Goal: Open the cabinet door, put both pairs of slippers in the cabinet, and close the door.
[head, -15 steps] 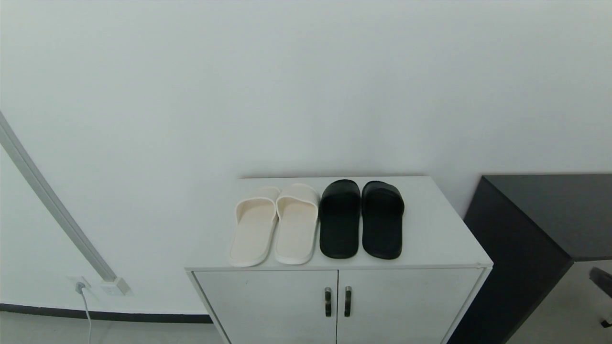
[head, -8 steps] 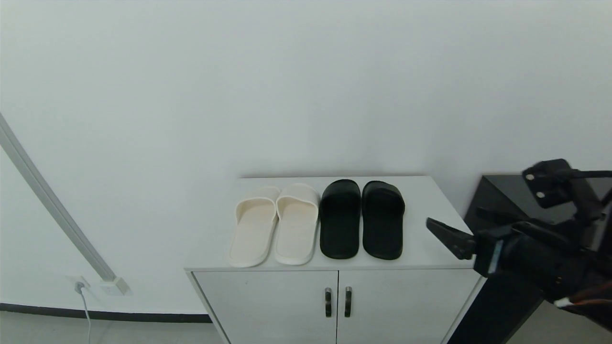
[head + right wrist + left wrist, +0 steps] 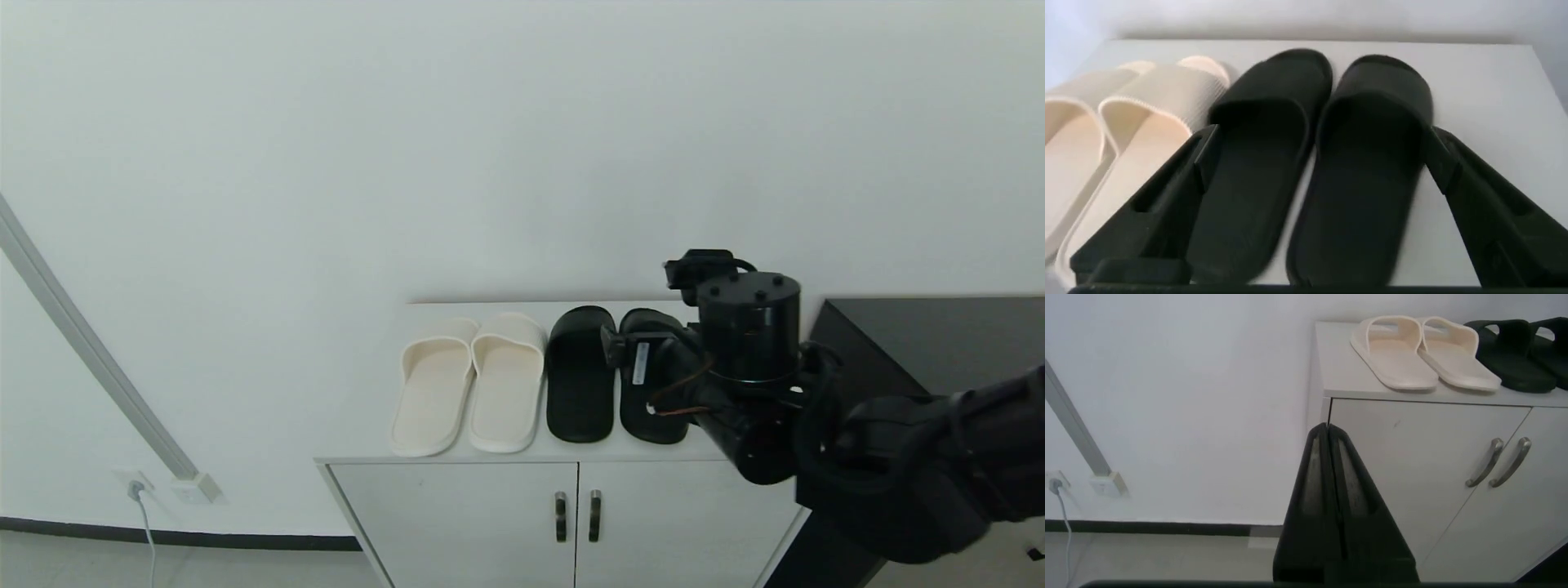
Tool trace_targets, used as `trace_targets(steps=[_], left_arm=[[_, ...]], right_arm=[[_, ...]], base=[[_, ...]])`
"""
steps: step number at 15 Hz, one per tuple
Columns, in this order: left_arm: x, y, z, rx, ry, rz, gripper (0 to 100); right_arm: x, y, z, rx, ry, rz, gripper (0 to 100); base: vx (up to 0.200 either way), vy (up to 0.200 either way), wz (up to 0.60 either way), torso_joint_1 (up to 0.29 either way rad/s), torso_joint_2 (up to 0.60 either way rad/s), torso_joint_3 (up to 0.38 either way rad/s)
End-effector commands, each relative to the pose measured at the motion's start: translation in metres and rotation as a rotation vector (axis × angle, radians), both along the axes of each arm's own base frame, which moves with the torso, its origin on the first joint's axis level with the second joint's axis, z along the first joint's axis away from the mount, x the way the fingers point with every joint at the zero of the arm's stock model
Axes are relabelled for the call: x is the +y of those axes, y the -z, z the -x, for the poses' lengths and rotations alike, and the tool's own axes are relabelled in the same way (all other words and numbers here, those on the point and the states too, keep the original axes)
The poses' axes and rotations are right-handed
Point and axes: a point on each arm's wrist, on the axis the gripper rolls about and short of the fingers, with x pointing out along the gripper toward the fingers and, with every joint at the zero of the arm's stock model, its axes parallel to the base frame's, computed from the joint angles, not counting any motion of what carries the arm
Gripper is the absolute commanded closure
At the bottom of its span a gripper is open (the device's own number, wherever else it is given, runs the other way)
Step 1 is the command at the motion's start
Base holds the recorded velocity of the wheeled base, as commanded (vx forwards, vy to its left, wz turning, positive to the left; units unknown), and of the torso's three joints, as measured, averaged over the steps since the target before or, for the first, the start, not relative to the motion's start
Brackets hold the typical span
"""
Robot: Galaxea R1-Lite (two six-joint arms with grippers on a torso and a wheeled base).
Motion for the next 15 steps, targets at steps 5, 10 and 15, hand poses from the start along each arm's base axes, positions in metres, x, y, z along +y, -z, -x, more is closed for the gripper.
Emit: trace_targets(steps=[5, 10, 15], left_arm=[[0.0, 0.0, 0.0, 0.007, 0.0, 0.001, 100], [0.0, 0.0, -0.001, 0.007, 0.0, 0.001, 100], [0.0, 0.0, -0.001, 0.007, 0.0, 0.001, 100]], right_arm=[[0.029, 0.049, -0.043, 0.067, 0.065, 0.07, 0], [0.029, 0.065, -0.066, 0.101, 0.093, 0.102, 0], [0.04, 0.055, -0.091, 0.103, 0.1, 0.099, 0]], base=[[0.0, 0.0, 0.0, 0.0, 0.0, 0.0], [0.0, 0.0, 0.0, 0.0, 0.0, 0.0], [0.0, 0.0, 0.0, 0.0, 0.0, 0.0]])
